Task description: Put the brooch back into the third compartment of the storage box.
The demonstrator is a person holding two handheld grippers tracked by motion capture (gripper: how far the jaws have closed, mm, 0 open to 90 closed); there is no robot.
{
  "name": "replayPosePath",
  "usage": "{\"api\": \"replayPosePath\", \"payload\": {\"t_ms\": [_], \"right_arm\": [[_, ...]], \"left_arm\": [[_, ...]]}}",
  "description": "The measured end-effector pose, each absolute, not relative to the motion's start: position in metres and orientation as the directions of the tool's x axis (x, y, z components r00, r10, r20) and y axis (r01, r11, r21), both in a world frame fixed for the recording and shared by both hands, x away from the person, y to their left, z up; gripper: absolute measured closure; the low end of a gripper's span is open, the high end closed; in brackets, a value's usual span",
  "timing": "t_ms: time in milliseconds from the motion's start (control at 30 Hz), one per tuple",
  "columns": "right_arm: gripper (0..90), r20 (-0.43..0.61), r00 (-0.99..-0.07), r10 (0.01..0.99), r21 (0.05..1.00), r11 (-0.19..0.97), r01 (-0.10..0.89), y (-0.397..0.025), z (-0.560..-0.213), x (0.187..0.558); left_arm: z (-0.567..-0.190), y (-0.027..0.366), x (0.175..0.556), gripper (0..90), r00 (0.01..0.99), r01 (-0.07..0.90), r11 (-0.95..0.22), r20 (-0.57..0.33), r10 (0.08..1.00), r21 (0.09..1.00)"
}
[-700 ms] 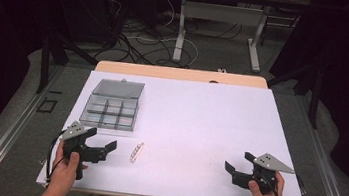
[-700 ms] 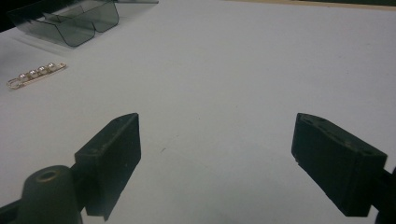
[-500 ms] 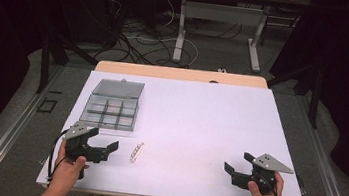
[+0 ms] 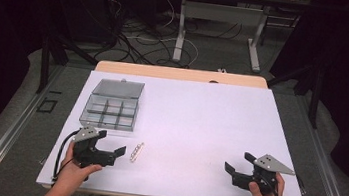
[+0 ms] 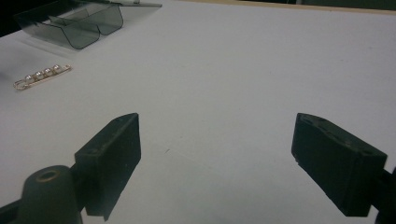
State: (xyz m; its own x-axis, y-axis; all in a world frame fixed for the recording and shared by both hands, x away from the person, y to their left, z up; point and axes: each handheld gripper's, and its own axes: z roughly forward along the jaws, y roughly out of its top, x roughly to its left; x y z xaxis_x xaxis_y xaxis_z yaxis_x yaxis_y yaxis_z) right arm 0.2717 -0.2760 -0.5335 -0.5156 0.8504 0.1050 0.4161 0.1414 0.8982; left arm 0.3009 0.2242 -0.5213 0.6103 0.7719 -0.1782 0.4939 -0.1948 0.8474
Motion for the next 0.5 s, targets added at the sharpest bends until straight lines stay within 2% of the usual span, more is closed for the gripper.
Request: {"api": "replayPosePath", "payload": {"t_ms": [300, 500], "right_arm": [[15.1, 0.095, -0.518, 0.85, 0.908, 0.139, 0.396, -0.274, -0.534, 0.272], [15.1, 0.1, -0.516, 0.851, 0.906, 0.137, 0.401, -0.274, -0.534, 0.269]], "left_arm": [[-0.521, 0.209, 0.306, 1.6, 0.614, 0.504, -0.203, -0.183, 0.767, 0.84], [-0.519, 0.201, 0.309, 6.1, 0.626, 0.507, -0.234, -0.168, 0.761, 0.829]]}}
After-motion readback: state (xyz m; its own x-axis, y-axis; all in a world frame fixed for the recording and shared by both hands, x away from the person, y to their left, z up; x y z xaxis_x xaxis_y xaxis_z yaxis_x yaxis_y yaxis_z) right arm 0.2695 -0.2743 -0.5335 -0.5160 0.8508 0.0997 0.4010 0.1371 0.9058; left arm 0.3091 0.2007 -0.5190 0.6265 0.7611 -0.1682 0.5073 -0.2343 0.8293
